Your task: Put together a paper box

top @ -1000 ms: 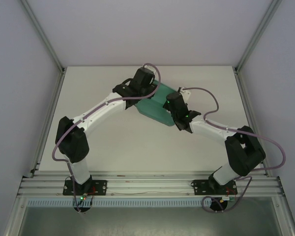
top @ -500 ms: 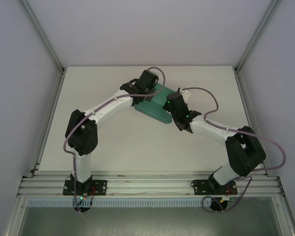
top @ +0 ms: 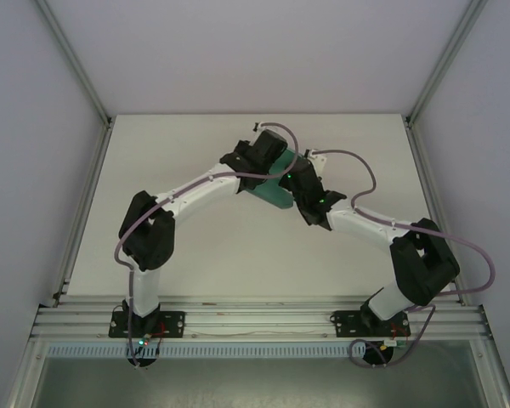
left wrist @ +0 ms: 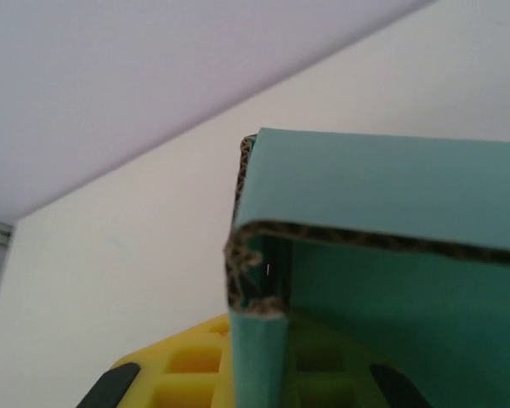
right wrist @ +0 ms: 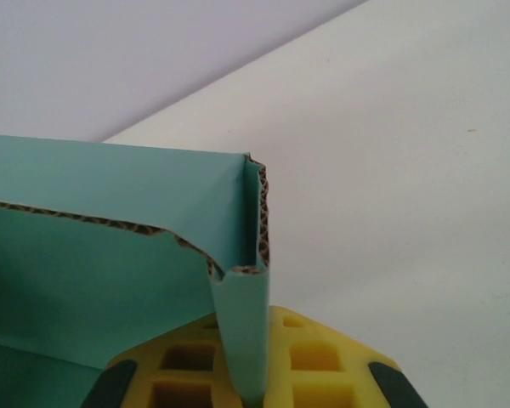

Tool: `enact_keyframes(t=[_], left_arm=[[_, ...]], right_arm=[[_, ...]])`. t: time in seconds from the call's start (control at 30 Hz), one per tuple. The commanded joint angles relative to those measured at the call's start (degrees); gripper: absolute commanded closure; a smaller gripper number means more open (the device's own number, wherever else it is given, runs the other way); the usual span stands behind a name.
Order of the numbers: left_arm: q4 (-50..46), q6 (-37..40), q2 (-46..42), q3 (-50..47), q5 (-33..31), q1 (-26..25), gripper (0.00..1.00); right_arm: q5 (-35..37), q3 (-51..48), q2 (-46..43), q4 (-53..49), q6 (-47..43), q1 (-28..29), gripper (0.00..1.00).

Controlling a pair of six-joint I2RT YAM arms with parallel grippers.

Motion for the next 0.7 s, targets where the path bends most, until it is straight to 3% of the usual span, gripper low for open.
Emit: enact_keyframes(t=[0.0,0.17,0.27,0.33,0.5,0.67], left_arm=[[1.3,-1.0,2.1,1.1,-21.6,4.1,1.00],[-4.9,-2.8,3.3,5.0,-15.7,3.3,1.00],[-7.5,-2.7,1.0,4.5,-3.6,2.9,0.57],[-5.5,-2.2,-2.6,1.0,6.8,3.0,0.43],[-1.4,-2.8,-11.4,-5.3,25.9,3.1,0.26],[-1.8,-3.0,-13.8,-5.6,32.2,3.3,0.19]], right_arm=[[8.6,-0.2,-1.2,-5.8,0.9,-0.8,1.00],[8.4,0.1,-0.9,-5.6,0.8,-0.8,1.00],[8.0,-0.1,-1.2,-5.2,0.6,-0.9,1.00],[6.8,-0.2,-1.2,-4.7,0.2,-0.8,1.00],[3.9,-0.6,-1.3,-3.2,-0.4,-0.8,1.00],[2.0,-0.8,-1.2,-2.5,-0.8,-0.8,1.00]])
